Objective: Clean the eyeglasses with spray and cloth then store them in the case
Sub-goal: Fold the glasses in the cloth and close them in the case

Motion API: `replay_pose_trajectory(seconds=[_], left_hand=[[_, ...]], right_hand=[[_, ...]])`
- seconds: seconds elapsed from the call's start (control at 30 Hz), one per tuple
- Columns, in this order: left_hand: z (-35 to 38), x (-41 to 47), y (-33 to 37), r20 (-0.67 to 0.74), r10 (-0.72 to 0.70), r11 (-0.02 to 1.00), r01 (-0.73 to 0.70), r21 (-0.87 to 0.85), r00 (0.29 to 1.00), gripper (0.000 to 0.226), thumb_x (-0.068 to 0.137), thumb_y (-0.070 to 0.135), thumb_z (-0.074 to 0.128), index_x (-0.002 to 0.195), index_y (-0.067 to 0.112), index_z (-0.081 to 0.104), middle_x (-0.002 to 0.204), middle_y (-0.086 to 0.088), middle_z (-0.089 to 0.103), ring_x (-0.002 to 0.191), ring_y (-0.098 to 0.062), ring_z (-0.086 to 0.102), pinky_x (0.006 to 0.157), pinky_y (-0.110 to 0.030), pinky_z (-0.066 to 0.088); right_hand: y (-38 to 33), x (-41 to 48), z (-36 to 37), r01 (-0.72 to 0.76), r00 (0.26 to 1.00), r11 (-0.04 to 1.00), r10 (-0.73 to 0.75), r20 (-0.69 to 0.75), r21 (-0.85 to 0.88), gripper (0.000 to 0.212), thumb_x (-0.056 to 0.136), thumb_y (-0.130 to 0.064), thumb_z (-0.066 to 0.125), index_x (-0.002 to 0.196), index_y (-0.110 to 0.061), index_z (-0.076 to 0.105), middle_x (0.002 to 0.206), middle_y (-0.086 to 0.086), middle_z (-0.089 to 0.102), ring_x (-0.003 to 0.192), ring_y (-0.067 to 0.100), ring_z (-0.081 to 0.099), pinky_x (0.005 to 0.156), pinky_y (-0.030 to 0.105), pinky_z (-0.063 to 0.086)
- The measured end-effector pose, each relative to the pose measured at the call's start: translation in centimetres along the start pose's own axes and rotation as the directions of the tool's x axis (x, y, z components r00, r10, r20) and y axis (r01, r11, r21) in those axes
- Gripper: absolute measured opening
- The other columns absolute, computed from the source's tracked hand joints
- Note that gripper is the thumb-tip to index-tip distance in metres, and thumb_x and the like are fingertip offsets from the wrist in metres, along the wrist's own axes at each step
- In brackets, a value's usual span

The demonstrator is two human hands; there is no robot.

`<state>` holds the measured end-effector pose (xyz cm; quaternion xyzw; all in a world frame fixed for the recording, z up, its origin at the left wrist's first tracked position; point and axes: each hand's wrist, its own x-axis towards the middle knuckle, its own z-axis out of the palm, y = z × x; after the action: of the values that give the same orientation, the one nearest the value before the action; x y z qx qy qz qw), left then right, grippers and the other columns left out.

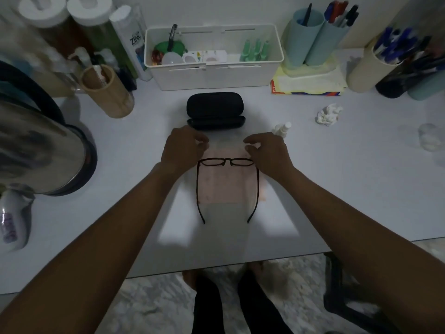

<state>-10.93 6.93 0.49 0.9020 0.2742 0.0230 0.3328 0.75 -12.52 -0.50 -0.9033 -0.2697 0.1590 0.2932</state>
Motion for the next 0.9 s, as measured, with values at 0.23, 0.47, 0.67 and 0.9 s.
replay_pose_trajectory(seconds=[0.23,0.47,0.67,0.9], left_hand=[[0.0,1.4,-0.6,0.131,0.038,0.992,-0.052,0.113,0.991,0.028,0.075,0.016,0.083,0.100,0.007,0.079,0.105,-0.011,0.076,0.102,-0.024,0.069,0.094,-0.029,0.049],[0.3,1.8,-0.9,0.228,0.126,0.964,-0.174,0.201,0.965,0.014,0.087,0.011,0.069,0.092,0.002,0.079,0.095,-0.017,0.076,0.089,-0.032,0.069,0.084,-0.034,0.053],[-0.6,1.0,-0.6,0.118,0.164,0.986,-0.163,-0.021,0.979,0.009,0.088,0.015,0.070,0.094,0.008,0.073,0.093,-0.008,0.075,0.085,-0.020,0.070,0.083,-0.032,0.055],[-0.8,-1.2,-0.6,-0.146,0.180,0.960,-0.206,-0.188,0.973,0.020,0.083,0.017,0.076,0.102,0.013,0.077,0.094,-0.001,0.077,0.087,-0.009,0.069,0.086,-0.015,0.049]], right_hand=[[0.4,1.8,0.2,0.050,0.992,0.992,-0.036,0.119,-0.118,0.026,0.077,-0.012,0.080,0.103,-0.007,0.079,0.105,0.012,0.073,0.093,0.024,0.070,0.083,0.029,0.054],[0.3,2.4,0.5,0.121,0.981,0.987,-0.103,0.166,-0.103,0.010,0.083,-0.007,0.073,0.090,-0.006,0.081,0.096,0.008,0.078,0.088,0.021,0.071,0.080,0.023,0.049],[-0.1,1.3,-0.2,0.152,0.988,0.988,-0.153,0.037,0.024,0.008,0.087,-0.011,0.071,0.091,-0.010,0.077,0.092,0.001,0.076,0.076,0.008,0.061,0.074,0.020,0.046],[-0.8,0.0,-0.6,0.243,0.961,0.970,-0.239,-0.136,0.008,0.009,0.088,-0.008,0.068,0.093,-0.010,0.075,0.089,0.003,0.075,0.070,0.008,0.060,0.073,0.022,0.050]])
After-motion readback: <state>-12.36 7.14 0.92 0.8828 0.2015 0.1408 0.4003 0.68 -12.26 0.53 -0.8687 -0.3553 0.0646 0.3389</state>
